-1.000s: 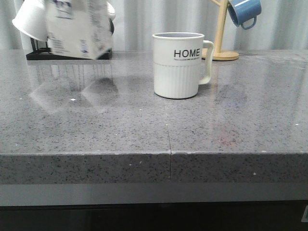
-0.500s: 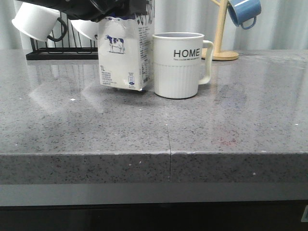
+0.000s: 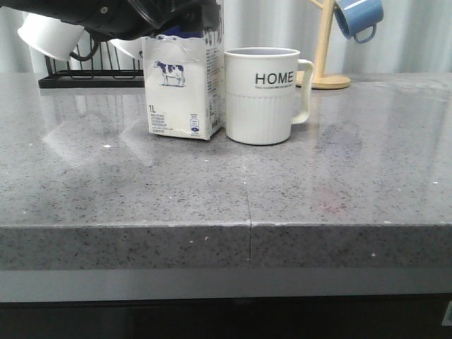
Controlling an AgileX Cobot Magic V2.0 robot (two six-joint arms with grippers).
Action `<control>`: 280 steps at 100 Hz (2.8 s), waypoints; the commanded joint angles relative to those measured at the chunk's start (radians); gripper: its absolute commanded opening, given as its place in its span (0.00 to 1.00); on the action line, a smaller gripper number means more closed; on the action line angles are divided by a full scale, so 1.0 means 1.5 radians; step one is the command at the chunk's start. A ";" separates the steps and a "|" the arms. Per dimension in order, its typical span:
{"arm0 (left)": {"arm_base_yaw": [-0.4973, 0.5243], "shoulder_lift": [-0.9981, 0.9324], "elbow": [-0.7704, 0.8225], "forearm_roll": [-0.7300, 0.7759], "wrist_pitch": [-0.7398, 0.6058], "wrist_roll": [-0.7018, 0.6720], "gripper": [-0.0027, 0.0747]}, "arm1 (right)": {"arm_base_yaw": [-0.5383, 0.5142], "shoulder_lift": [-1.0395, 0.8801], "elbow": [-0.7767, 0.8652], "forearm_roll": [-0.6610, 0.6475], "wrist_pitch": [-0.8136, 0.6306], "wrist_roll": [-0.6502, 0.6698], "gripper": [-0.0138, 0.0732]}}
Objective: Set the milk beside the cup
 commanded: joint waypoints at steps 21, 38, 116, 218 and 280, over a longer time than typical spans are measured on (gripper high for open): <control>-0.015 -0.052 -0.007 0.000 -0.018 0.000 0.90 | -0.001 0.006 -0.017 0.003 -0.047 -0.005 0.11; -0.020 -0.104 0.037 0.001 -0.017 0.000 0.90 | -0.001 0.006 -0.017 0.003 -0.047 -0.005 0.11; 0.146 -0.470 0.156 0.048 0.377 0.105 0.01 | -0.001 0.006 -0.017 0.003 -0.047 -0.005 0.11; 0.383 -0.936 0.404 0.047 0.446 0.103 0.01 | -0.001 0.006 -0.017 0.003 -0.047 -0.005 0.11; 0.435 -1.103 0.654 0.166 0.328 -0.029 0.01 | -0.001 0.006 -0.017 0.003 -0.046 -0.005 0.11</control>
